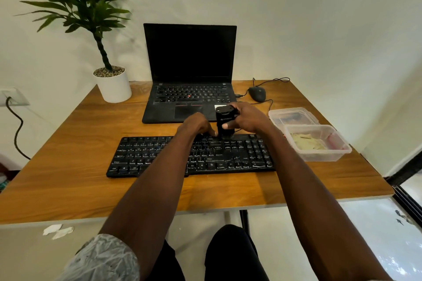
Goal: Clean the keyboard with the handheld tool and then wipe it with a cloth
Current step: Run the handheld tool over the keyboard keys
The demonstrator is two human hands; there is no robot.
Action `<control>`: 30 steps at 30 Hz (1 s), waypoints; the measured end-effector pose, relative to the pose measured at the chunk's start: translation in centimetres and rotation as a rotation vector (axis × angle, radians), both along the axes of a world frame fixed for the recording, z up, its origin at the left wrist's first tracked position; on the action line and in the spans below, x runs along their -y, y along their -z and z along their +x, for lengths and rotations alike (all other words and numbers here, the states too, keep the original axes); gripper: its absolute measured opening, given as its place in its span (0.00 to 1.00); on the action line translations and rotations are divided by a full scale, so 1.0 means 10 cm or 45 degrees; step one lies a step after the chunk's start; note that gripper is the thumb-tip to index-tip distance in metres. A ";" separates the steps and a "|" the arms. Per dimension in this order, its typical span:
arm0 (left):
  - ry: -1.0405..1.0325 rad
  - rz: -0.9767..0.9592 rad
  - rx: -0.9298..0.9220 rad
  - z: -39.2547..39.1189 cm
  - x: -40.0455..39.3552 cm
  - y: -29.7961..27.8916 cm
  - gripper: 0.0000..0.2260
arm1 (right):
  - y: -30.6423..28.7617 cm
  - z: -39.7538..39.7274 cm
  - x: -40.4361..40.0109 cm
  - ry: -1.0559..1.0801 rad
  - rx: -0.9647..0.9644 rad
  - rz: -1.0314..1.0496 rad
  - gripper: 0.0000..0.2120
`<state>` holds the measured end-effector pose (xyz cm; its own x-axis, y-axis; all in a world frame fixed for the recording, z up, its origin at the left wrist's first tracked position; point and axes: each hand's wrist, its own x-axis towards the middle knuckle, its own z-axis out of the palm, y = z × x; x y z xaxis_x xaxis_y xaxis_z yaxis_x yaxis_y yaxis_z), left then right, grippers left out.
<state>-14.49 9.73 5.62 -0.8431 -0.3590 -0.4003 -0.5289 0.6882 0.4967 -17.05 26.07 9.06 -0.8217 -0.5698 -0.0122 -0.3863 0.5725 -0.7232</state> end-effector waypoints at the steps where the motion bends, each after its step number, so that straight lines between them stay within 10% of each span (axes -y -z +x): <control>1: -0.003 0.014 0.013 0.00 0.00 0.00 0.28 | -0.02 -0.03 -0.06 0.019 -0.022 0.042 0.19; 6: 0.000 0.047 0.055 -0.01 -0.01 -0.03 0.29 | -0.08 -0.19 -0.30 0.173 -0.113 0.247 0.21; 16: -0.001 0.026 0.065 -0.02 0.00 -0.02 0.26 | 0.08 -0.12 -0.18 0.160 0.156 -0.144 0.21; 30: 0.043 0.025 0.264 -0.07 -0.02 -0.12 0.29 | 0.13 -0.21 -0.20 0.545 -0.218 0.201 0.19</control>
